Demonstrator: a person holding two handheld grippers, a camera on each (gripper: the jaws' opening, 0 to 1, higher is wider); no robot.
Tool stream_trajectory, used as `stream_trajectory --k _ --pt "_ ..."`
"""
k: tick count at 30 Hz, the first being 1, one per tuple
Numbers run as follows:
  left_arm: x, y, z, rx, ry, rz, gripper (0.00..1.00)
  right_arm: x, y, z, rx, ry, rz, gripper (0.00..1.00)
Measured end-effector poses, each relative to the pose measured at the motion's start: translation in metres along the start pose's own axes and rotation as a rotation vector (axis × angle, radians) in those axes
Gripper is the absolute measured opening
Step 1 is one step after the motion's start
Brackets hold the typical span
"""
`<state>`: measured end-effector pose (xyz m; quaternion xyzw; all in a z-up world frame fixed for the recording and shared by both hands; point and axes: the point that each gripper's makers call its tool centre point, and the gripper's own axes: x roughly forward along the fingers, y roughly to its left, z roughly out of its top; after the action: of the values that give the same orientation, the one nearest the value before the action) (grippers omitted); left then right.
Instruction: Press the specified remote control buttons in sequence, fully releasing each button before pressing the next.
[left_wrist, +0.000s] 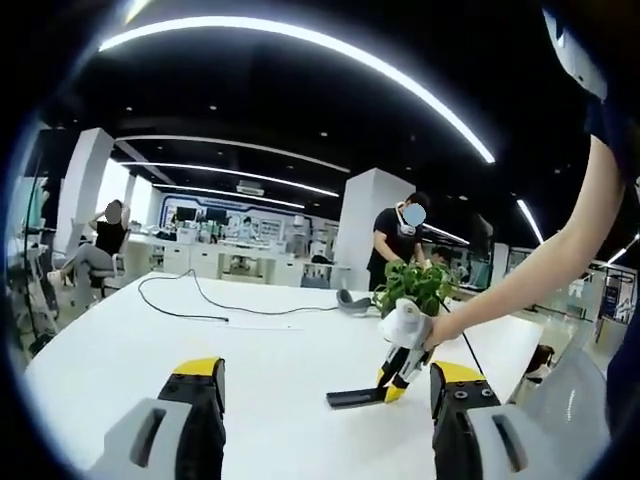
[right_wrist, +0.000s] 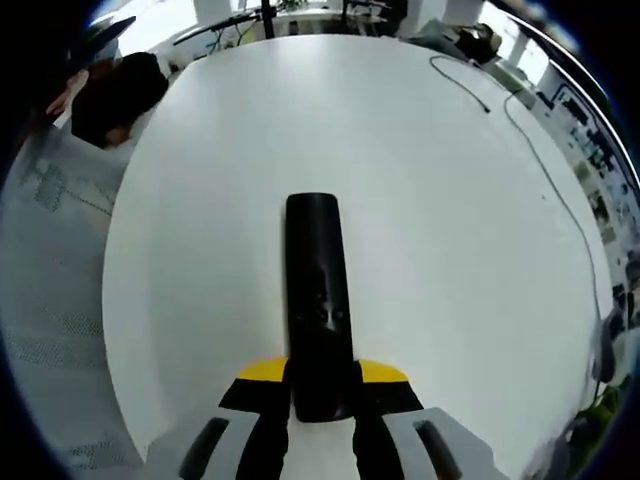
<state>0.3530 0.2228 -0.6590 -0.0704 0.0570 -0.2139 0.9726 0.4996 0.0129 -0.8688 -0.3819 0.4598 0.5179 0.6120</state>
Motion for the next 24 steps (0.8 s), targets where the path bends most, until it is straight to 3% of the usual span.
stream_trajectory --k 24 --pt "0.001 0.0 -0.007 0.043 0.043 0.017 0.88 0.002 -0.018 0.004 -0.016 0.002 0.009 0.21"
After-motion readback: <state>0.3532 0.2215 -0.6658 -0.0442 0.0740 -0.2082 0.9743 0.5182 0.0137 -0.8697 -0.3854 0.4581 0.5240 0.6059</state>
